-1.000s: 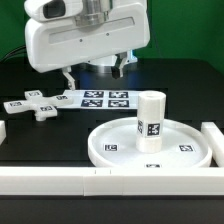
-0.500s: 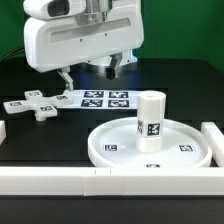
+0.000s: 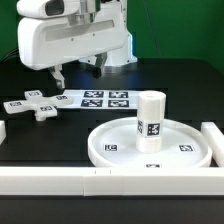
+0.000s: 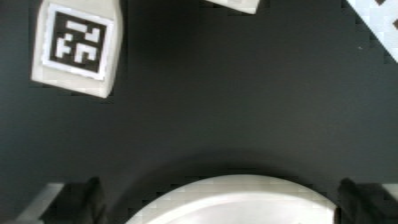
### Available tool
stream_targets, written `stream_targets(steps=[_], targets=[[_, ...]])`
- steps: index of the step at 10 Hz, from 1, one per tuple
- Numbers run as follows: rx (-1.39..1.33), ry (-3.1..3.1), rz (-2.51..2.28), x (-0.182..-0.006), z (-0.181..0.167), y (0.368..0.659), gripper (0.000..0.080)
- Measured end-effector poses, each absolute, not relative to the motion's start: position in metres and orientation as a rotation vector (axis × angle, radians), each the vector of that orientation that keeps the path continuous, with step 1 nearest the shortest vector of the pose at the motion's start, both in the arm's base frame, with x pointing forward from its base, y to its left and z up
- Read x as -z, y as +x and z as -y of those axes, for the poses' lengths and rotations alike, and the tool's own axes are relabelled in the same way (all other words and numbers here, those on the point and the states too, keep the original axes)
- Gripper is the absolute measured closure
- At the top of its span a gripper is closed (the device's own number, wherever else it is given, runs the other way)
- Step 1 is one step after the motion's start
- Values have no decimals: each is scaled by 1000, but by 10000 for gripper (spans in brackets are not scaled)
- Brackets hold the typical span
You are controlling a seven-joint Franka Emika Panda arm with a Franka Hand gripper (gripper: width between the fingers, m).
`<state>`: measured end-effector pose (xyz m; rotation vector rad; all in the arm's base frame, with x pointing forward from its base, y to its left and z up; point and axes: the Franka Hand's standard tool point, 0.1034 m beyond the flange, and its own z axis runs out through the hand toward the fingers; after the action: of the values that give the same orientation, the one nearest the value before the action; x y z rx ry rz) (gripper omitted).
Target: Assemble round table
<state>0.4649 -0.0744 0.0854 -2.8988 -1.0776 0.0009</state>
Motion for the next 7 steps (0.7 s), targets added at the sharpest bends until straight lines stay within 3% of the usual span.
stream_targets(steps=[3, 7], targets=[[23, -2833, 1308, -85, 94, 464, 151], [0, -2841, 1271, -90, 109, 464, 151]])
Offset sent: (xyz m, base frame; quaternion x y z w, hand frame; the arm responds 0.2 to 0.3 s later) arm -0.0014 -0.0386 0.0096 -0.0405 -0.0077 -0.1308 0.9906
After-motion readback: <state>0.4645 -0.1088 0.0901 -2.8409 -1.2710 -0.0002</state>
